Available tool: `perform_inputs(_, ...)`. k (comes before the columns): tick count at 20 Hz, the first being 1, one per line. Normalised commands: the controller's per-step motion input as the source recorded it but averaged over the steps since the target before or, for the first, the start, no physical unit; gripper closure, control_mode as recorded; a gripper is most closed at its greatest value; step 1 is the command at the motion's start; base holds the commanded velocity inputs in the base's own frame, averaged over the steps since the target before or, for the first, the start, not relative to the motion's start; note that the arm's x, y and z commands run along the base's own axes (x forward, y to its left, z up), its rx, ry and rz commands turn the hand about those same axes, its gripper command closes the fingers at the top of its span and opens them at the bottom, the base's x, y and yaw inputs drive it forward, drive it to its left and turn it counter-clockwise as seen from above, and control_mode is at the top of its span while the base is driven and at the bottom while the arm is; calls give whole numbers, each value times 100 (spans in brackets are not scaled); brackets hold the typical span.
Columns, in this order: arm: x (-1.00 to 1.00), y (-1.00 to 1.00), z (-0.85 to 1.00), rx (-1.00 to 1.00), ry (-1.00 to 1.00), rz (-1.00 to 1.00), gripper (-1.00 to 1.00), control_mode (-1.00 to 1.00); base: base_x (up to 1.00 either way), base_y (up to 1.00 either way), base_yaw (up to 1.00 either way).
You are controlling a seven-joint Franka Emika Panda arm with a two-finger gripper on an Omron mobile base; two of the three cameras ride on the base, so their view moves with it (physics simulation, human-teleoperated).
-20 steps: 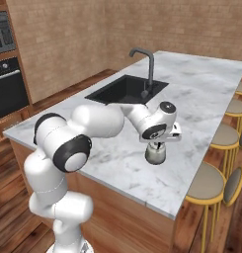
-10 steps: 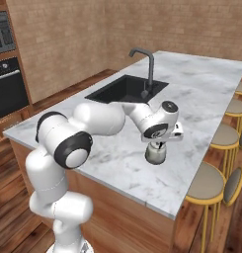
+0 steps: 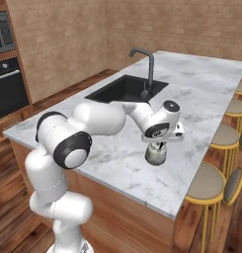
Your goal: The kettle is done boiling. Turn off the stove, then wait for 300 timesteps before moving the kettle to the dining table.
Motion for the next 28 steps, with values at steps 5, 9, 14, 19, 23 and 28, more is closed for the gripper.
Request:
perform_inputs(5, -15, 9, 2, 0, 0, 0, 100, -100, 0, 0, 0)
perform_inputs(9, -5, 20, 4, 0, 1, 0, 100, -100, 0, 0, 0)
perform_inputs(14, 1, 27, -1, 0, 0, 0, 100, -100, 0, 0, 0)
perform_inputs(19, 0, 14, -1, 0, 0, 0, 100, -100, 0, 0, 0)
perform_inputs(23, 0, 3, -11, 0, 0, 0, 100, -100, 0, 0, 0)
perform_inputs(28, 0, 0, -13, -1, -6, 0, 100, -100, 0, 0, 0)
